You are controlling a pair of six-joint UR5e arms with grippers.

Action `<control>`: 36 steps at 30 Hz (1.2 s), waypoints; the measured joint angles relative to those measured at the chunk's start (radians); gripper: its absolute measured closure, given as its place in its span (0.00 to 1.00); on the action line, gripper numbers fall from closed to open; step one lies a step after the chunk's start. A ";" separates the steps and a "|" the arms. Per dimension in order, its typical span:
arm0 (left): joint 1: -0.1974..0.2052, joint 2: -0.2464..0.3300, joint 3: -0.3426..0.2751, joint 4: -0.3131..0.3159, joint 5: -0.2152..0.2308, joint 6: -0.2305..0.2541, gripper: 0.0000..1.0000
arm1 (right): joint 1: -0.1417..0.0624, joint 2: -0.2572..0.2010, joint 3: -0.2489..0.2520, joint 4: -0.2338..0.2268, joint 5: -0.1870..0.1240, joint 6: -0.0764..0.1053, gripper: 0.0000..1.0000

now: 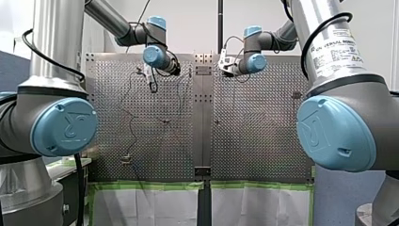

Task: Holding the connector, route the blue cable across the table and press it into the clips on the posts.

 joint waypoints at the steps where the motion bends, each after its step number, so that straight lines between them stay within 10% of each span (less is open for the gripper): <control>1: -0.004 0.007 0.000 -0.002 0.002 0.000 0.00 | 0.000 0.000 0.000 0.000 0.000 0.000 1.00; 20: -0.090 0.038 0.038 -0.045 -0.079 0.036 0.00 | 0.000 -0.001 0.001 0.001 0.004 0.000 1.00; 36: -0.209 -0.082 0.181 -0.111 -0.183 0.085 0.00 | 0.000 -0.001 0.001 0.002 0.005 0.000 1.00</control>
